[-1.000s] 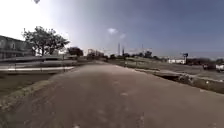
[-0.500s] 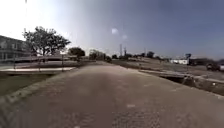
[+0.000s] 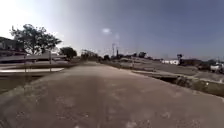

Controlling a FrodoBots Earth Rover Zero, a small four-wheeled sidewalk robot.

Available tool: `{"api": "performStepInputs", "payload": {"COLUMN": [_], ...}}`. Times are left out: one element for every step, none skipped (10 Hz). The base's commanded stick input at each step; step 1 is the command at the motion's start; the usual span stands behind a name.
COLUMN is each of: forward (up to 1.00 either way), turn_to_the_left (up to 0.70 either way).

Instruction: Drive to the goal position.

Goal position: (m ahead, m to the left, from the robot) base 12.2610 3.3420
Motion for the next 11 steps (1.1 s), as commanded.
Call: {"api": "performStepInputs", "payload": {"forward": [1.0,1.0,1.0,1.0,1.0,1.0,1.0,1.0,1.0,1.0,1.0], "turn_to_the_left": [-0.13,-0.13,-0.11,-0.07,-0.03,-0.01,-0.01,-0.01,-0.01,-0.01,-0.01]}}
